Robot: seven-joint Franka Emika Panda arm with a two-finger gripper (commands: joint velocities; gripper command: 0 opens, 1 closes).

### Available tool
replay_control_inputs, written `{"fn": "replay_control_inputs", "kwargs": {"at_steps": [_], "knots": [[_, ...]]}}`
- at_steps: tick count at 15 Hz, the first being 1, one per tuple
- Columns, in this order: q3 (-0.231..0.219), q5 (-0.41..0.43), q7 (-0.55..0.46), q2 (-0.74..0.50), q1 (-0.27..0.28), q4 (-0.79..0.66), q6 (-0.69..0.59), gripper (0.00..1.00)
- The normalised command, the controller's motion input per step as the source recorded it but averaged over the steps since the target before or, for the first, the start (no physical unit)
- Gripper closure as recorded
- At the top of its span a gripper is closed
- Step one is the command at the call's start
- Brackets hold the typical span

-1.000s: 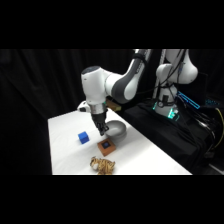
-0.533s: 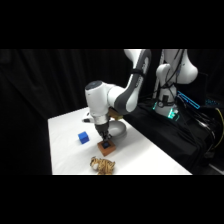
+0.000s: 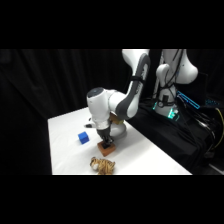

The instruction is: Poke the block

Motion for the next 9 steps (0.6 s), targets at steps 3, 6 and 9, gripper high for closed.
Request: {"fn": "replay_control_inputs", "kwargs": {"at_steps": [3,6,9], "knots": [[-0.044,-0.053,0.07,-0.32,0.078,-0.11,-0.21,1.0],[-0.044,-0.051,0.06,-0.49,0.06,-0.11,-0.4,1.0],[-0.071,-0.123,0.1,-0.43,0.086,0.02,-0.51,0.66]]}}
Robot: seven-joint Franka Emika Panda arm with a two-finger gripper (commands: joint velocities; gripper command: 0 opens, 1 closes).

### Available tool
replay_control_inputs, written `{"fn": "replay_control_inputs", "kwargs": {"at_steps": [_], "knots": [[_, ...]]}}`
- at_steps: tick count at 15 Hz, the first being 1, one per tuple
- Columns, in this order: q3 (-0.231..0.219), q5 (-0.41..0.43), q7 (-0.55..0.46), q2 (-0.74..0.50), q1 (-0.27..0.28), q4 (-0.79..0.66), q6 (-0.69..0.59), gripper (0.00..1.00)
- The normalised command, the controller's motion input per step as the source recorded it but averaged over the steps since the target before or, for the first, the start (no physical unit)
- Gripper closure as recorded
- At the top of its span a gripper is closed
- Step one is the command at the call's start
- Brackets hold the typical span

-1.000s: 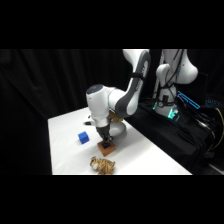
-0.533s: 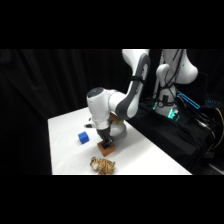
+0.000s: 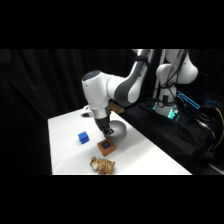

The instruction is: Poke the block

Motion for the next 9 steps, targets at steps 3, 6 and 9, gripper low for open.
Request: {"fn": "replay_control_inputs", "kwargs": {"at_steps": [3,6,9], "knots": [[-0.042,-0.088,0.07,-0.32,0.067,0.08,-0.42,0.42],[-0.021,-0.051,0.02,-0.26,0.052,0.07,-0.34,0.16],[-0.028,-0.096,0.08,-0.25,0.06,0.05,-0.3,0.0]]}}
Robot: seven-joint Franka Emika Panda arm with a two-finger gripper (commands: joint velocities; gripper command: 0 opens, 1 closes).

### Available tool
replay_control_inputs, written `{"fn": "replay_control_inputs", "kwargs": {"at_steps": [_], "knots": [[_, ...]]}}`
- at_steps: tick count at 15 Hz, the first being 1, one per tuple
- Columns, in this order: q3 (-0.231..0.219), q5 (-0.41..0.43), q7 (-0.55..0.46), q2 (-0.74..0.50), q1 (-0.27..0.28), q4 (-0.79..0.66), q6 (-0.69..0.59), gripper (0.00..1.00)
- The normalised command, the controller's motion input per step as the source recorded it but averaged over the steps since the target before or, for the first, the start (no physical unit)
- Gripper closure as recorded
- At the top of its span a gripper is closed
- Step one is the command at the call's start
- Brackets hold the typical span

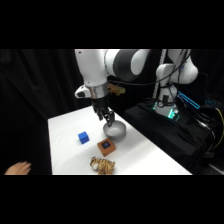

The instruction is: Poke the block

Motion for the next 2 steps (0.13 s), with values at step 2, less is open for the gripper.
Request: {"fn": "replay_control_inputs", "kwargs": {"at_steps": [2], "knots": [[-0.033,-0.123,0.11,-0.22,0.061,0.05,-0.24,0.0]]}}
